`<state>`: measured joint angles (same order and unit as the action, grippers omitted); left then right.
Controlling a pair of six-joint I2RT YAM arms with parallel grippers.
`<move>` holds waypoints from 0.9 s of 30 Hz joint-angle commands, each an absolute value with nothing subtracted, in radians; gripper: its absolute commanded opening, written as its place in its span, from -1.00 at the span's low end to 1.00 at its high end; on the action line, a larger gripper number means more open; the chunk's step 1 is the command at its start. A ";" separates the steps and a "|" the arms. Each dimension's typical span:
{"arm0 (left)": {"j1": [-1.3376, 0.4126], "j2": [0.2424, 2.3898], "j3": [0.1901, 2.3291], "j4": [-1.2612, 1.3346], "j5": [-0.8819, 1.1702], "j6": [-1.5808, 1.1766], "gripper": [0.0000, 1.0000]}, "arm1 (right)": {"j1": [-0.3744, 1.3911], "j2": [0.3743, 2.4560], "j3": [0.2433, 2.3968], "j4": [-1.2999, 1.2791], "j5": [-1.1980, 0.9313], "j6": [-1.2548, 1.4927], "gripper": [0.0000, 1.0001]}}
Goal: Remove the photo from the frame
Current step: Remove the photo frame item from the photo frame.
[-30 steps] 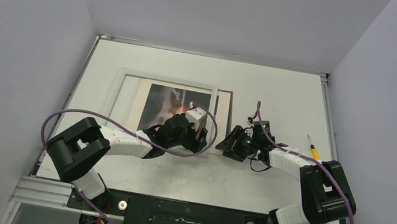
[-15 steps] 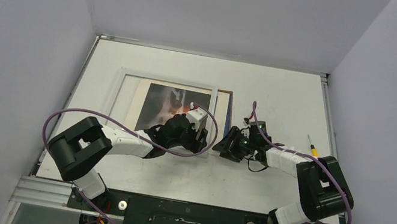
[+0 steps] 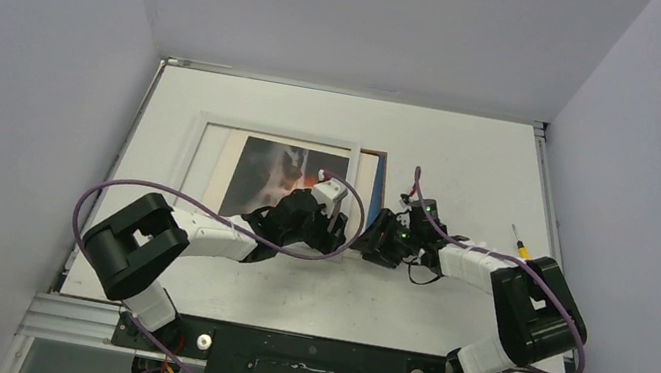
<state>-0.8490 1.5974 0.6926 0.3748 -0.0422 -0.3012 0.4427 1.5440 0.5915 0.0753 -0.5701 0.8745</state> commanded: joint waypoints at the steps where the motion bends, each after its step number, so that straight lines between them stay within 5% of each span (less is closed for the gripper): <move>1: -0.847 1.592 0.728 0.400 -0.022 -0.306 0.31 | 0.404 1.486 0.646 0.019 -0.503 0.806 -0.05; 8: -0.848 1.603 0.731 0.411 -0.005 -0.314 0.28 | 0.394 1.529 0.687 0.005 -0.472 0.772 -0.67; 12: -0.848 1.617 0.740 0.414 0.000 -0.321 0.27 | 0.394 1.568 0.725 0.003 -0.461 0.753 -0.82; 27: -0.811 1.717 0.802 0.449 0.131 -0.367 0.37 | 0.393 1.709 0.793 0.014 -0.385 0.713 -0.89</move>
<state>-0.8158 1.7016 0.7513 0.3985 0.0734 -0.3611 0.3931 1.6829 0.7727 -0.0086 -0.4255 0.7403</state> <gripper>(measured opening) 0.690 0.064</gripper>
